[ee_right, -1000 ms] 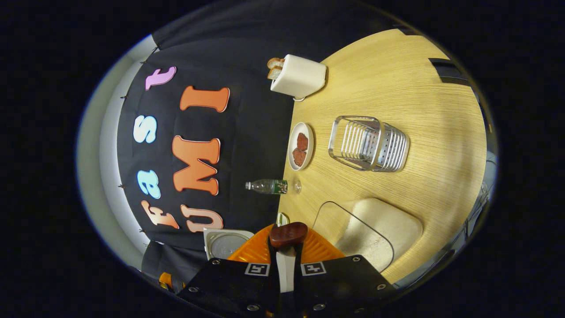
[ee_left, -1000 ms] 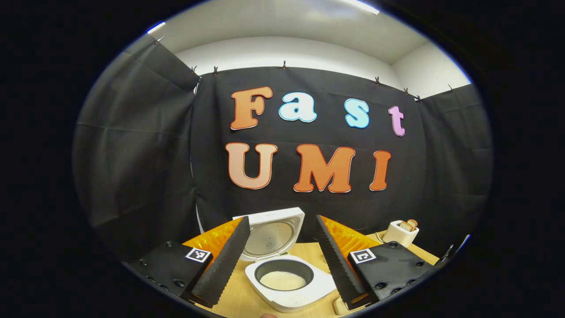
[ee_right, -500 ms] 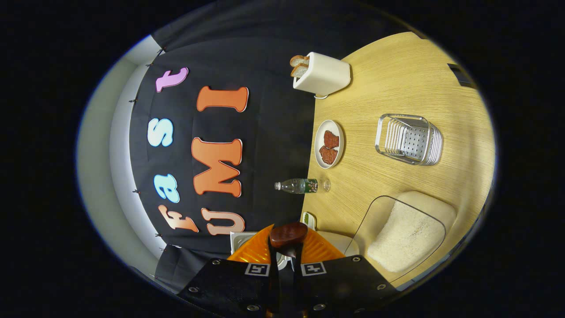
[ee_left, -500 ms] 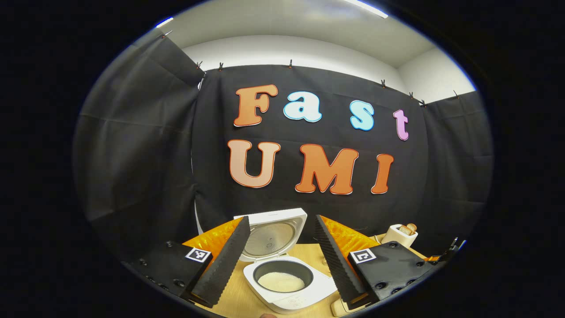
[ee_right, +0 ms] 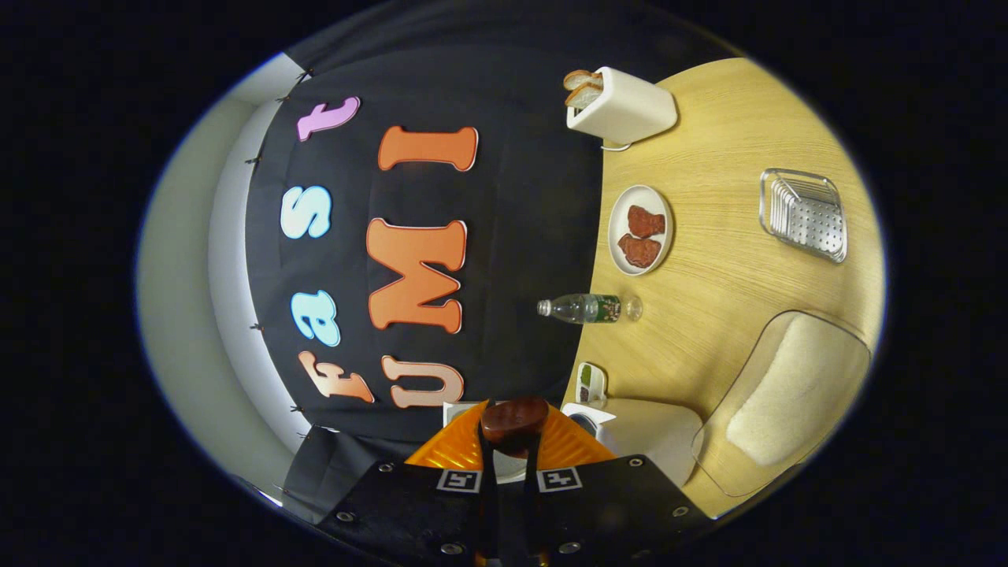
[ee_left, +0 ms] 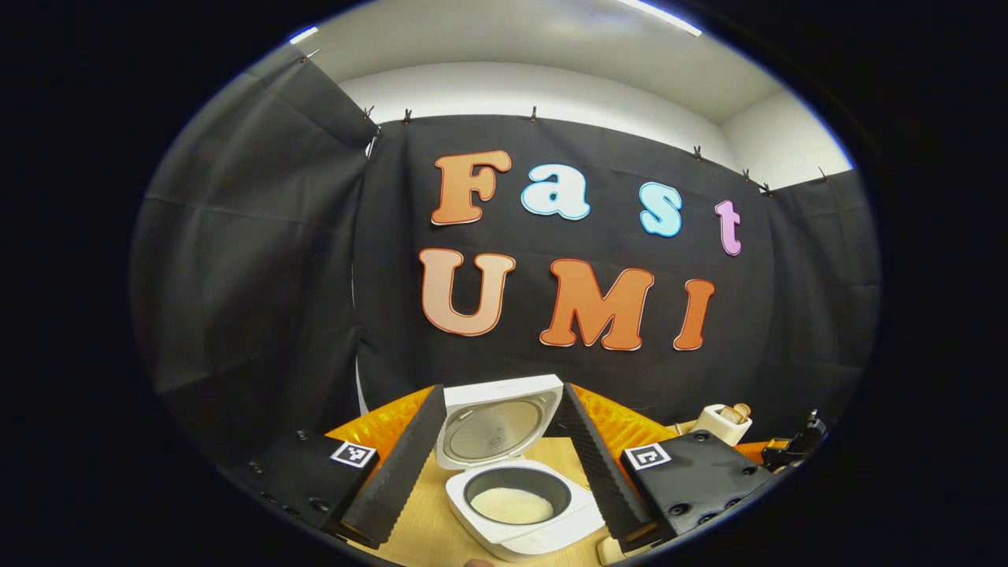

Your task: Close the left gripper, press the button to open the rice cooker; take a wooden spoon from the chopstick holder with the right hand, scoop a spoonful of rice and pour it into the rice cooker, then put the wooden spoon back into the chopstick holder.

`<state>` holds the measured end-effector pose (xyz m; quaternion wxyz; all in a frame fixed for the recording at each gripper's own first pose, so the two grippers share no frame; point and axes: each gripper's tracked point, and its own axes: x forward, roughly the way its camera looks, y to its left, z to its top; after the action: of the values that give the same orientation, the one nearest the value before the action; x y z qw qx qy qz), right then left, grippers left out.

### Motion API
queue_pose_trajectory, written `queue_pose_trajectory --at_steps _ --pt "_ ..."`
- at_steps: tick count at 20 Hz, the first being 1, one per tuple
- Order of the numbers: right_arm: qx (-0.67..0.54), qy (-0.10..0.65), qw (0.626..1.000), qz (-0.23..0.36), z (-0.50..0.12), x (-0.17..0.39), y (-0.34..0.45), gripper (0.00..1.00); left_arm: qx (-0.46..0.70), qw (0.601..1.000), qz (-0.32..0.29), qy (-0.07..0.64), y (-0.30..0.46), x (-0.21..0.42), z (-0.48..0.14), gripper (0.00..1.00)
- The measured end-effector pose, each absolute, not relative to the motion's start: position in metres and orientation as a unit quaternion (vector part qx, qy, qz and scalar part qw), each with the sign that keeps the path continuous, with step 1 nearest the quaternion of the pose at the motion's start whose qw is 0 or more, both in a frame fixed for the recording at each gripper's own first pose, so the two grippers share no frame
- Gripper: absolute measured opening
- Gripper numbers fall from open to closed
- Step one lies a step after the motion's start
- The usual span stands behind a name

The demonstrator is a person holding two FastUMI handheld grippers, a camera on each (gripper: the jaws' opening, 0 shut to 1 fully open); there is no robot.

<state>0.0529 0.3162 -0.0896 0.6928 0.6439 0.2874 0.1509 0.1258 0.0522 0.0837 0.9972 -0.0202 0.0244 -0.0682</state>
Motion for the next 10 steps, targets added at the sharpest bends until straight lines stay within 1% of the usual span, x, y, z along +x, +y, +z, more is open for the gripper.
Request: queue_pose_trajectory --at_steps 3,4,5,10 --pt "0.642 0.284 0.692 0.169 -0.072 0.062 0.343 0.11 -0.018 0.997 -0.07 0.028 0.057 0.128 0.081 0.99" --pt "0.639 0.282 0.694 0.175 -0.067 0.066 0.353 0.11 -0.015 0.997 -0.072 0.029 0.057 0.129 0.079 0.95" --pt "0.635 0.28 0.697 0.179 -0.062 0.068 0.361 0.11 -0.013 0.997 -0.072 0.03 0.059 0.13 0.079 1.0" --pt "0.605 0.262 0.725 0.2 -0.035 0.085 0.394 0.12 -0.02 0.996 -0.076 0.035 0.07 0.13 0.075 0.99"
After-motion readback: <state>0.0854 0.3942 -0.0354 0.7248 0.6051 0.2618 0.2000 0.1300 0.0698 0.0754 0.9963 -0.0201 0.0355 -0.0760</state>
